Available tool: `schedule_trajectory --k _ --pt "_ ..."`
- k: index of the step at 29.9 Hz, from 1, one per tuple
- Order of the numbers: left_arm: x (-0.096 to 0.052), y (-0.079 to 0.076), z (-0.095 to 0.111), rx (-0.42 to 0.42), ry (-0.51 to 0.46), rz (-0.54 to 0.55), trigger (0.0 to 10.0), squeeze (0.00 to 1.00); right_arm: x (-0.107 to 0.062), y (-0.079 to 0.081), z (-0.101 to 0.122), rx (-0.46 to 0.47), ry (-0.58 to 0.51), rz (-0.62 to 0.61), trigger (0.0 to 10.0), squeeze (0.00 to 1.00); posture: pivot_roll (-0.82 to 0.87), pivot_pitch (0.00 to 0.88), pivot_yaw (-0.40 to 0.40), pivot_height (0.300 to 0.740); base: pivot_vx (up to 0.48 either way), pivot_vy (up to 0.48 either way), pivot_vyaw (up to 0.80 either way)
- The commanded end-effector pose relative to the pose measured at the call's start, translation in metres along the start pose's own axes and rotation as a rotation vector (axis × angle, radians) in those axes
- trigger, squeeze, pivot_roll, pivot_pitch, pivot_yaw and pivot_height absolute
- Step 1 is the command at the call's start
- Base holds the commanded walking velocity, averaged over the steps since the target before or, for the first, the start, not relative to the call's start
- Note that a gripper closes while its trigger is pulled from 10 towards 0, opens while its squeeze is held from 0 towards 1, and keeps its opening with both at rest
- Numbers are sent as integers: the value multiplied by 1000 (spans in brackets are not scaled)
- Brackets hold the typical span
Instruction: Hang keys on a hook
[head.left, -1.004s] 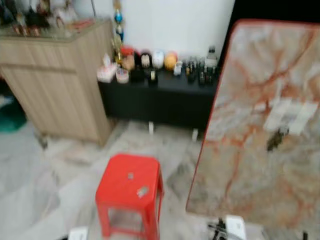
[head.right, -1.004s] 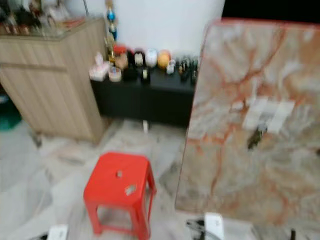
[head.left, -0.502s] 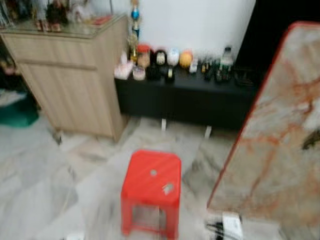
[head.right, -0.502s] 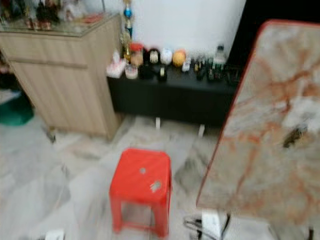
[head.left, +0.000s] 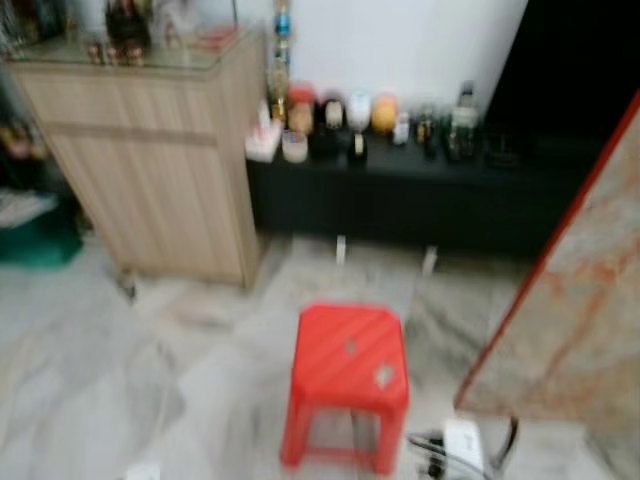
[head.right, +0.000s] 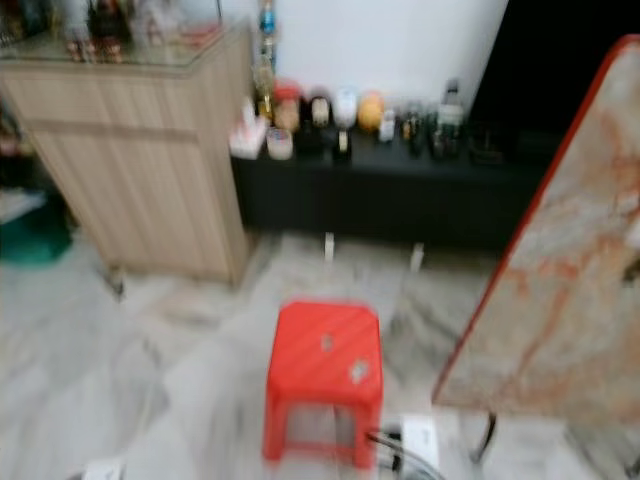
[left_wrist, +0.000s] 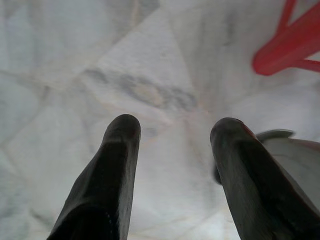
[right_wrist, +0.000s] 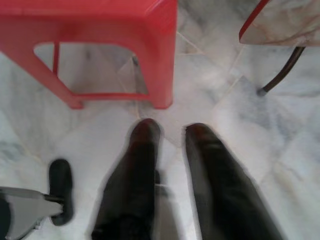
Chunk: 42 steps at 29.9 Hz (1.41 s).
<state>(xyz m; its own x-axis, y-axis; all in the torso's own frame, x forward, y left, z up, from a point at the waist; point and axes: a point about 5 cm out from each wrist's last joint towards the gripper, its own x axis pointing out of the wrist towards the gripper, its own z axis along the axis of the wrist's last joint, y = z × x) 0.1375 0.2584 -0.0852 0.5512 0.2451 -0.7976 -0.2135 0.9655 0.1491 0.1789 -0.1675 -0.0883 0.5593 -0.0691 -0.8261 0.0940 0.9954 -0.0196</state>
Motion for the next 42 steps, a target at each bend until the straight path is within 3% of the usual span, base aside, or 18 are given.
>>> schedule_trajectory --k 1,10,14,20,42 --pt "0 -5 -4 -13 17 -16 10000 0 -1 -12 -6 2 19 -29 10000 0 66 0 -13 740 0 394 0" --pt "0 -6 -4 -6 17 -18 10000 0 -1 -12 -6 6 16 -27 10000 0 66 0 -12 740 0 255 0" --pt "1 -23 0 1 2 -36 10000 0 -1 -12 -6 6 15 -27 10000 0 66 0 -11 740 0 0 0" --pt "2 -28 2 -7 -8 -45 10000 0 -1 -12 -7 5 16 -25 10000 0 67 0 -11 740 0 0 0" --pt "2 -28 4 -1 -20 -67 10000 0 -1 -10 -6 -22 15 1 10000 0 67 0 -9 740 0 0 0"
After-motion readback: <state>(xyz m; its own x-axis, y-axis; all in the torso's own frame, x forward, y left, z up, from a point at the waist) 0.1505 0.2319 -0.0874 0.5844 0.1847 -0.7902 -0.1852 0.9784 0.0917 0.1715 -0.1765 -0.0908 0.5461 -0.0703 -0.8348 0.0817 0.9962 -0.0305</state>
